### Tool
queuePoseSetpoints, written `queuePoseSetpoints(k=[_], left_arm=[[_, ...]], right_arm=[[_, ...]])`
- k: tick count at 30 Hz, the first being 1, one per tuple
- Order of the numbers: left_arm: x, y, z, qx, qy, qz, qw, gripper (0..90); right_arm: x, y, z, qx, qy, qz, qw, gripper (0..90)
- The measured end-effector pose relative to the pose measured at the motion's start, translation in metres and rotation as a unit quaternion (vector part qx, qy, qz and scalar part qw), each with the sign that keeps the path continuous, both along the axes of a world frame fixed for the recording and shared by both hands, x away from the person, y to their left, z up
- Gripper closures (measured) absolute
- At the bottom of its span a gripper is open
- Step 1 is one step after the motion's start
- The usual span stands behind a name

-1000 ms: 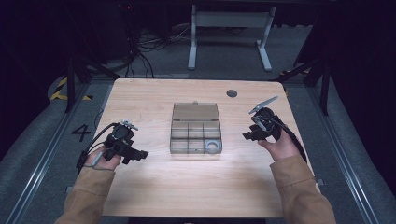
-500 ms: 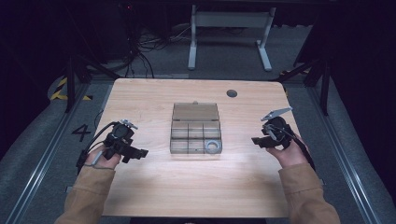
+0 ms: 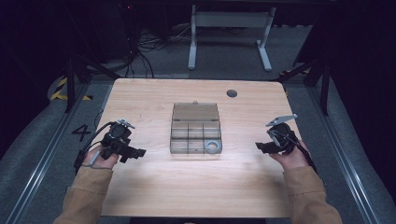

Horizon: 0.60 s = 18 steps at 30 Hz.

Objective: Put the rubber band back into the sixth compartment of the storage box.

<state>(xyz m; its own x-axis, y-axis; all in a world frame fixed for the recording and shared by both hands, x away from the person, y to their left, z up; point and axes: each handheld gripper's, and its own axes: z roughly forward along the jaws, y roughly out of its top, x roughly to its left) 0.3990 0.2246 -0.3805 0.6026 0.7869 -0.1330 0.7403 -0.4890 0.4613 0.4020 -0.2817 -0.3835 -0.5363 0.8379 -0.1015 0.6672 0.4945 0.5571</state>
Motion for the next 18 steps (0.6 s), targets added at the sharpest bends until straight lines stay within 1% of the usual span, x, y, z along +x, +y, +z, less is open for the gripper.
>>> queuePoseSetpoints(k=[2, 3, 4, 7, 9, 11, 12, 18], left_arm=[[0.000, 0.001, -0.001, 0.000, 0.000, 0.000, 1.0000, 20.9], [0.001, 0.001, -0.001, -0.001, -0.001, 0.001, 1.0000, 20.9], [0.001, 0.001, -0.001, -0.001, -0.001, 0.001, 1.0000, 20.9], [0.002, 0.003, -0.003, -0.003, -0.001, 0.003, 1.0000, 20.8], [0.004, 0.006, -0.005, 0.003, -0.002, 0.009, 1.0000, 20.8], [0.005, 0.008, -0.007, 0.000, -0.001, 0.011, 0.9999, 20.9], [0.006, 0.009, -0.008, 0.000, 0.000, 0.012, 0.9999, 20.9], [0.006, 0.009, -0.008, -0.004, -0.001, 0.011, 0.9999, 20.9]], right_arm=[[0.000, 0.000, -0.004, 0.001, 0.003, 0.000, 1.0000, 30.6], [0.001, 0.001, -0.008, -0.001, 0.006, 0.002, 1.0000, 30.7], [0.001, 0.001, -0.008, -0.001, 0.006, 0.002, 1.0000, 30.7], [0.001, 0.002, -0.015, -0.005, 0.010, 0.008, 0.9999, 32.5], [0.001, 0.003, -0.019, -0.007, 0.008, 0.011, 0.9999, 32.5], [0.001, 0.004, -0.022, -0.008, 0.004, 0.016, 0.9998, 32.6], [0.000, 0.004, -0.024, -0.009, -0.001, 0.019, 0.9998, 32.6], [-0.002, 0.003, -0.029, -0.005, -0.007, 0.023, 0.9997, 32.3]])
